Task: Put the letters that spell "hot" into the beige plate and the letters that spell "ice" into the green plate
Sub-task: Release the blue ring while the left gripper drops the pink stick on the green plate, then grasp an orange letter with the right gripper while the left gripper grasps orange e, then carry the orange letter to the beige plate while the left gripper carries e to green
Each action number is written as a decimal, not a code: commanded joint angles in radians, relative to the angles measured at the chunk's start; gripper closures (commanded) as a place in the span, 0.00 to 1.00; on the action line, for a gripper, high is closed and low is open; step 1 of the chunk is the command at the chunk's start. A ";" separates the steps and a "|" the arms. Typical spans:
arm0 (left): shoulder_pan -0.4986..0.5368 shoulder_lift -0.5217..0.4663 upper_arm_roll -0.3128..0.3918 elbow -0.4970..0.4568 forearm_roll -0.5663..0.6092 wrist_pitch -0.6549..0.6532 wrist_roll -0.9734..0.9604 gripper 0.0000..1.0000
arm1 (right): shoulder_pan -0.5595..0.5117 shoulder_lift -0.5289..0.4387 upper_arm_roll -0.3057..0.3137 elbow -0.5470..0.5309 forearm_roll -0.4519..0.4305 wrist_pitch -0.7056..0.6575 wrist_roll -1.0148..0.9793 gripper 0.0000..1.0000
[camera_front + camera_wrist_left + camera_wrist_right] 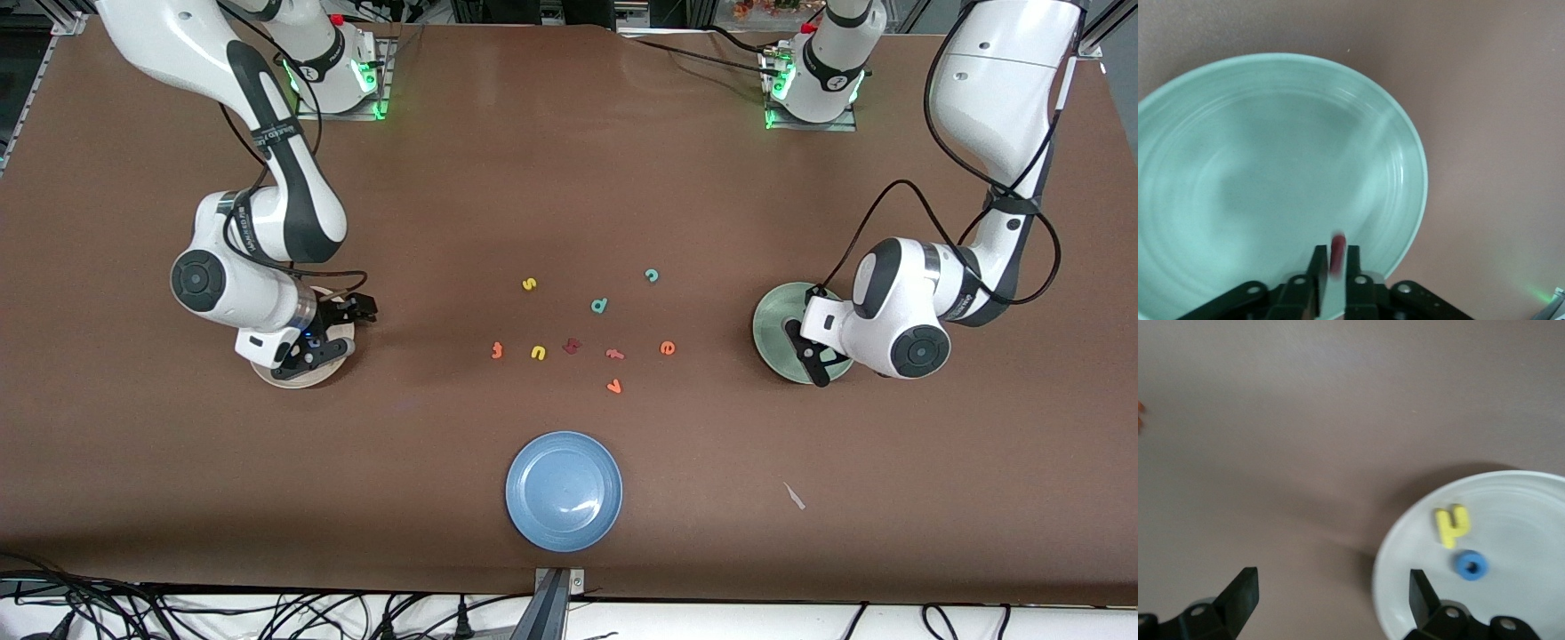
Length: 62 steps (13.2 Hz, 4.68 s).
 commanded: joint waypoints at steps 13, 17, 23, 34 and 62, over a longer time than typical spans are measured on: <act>-0.081 -0.060 -0.065 0.131 -0.116 -0.019 -0.802 0.00 | 0.229 0.337 0.056 0.440 -0.148 -0.006 0.775 0.00; -0.217 -0.048 -0.066 0.167 -0.102 -0.014 -1.151 0.00 | 0.238 0.344 0.059 0.451 -0.144 0.000 0.695 0.01; -0.260 0.072 -0.066 0.259 -0.103 0.049 -1.297 0.01 | 0.286 0.394 0.056 0.451 -0.154 0.023 0.702 0.24; -0.300 0.161 -0.066 0.221 -0.096 0.273 -1.300 0.36 | 0.289 0.404 0.056 0.463 -0.154 0.050 0.699 0.94; -0.167 0.040 -0.066 0.220 -0.031 -0.053 -1.043 1.00 | 0.240 0.088 -0.331 0.202 -0.058 -0.276 -0.060 0.00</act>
